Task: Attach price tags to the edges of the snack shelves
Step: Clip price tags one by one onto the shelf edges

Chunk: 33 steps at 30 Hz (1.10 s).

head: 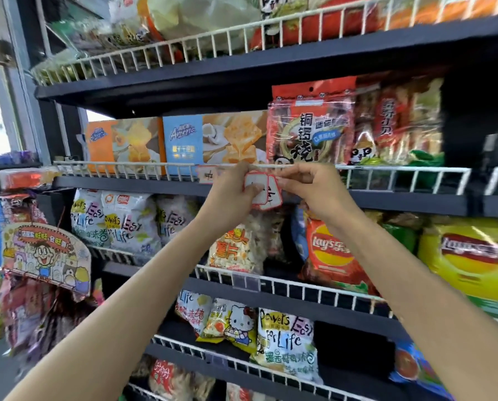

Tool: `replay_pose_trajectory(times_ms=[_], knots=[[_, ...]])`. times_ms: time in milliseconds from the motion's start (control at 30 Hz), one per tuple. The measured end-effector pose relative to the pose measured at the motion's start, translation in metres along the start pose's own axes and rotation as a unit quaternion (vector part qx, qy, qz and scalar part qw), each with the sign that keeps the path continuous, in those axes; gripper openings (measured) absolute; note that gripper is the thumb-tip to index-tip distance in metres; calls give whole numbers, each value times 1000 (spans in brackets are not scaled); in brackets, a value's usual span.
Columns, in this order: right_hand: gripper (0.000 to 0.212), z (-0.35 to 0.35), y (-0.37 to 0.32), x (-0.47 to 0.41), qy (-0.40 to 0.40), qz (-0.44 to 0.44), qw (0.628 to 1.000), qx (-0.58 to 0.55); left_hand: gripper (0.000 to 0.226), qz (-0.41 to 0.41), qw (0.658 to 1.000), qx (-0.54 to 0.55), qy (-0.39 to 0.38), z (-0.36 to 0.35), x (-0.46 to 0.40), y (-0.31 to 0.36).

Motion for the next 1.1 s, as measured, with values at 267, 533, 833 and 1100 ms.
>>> replay_pose_trajectory(times_ms=[267,533,833,1100], knots=[[1,63,-10,51,54,-28,998,-33,23,-22,1000,1,10,-35,17,74],[13,118,-8,86,61,-53,997,-8,25,1,1000,-15,-5,-73,29,114],[9,177,7,61,86,-23,996,-1,27,95,995,23,31,-106,8,115],[9,185,7,28,57,48,986,149,45,141,989,52,8,-120,-7,100]])
Point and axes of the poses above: each hand's wrist, its own x-axis away from the middle knuckle, its own z-axis out of the back of the hand, y = z × x, the point moved 3 cm from there along -x, towards the middle knuckle, and after that the axes turned 7 degrees about -z, right-handed, at the moved point
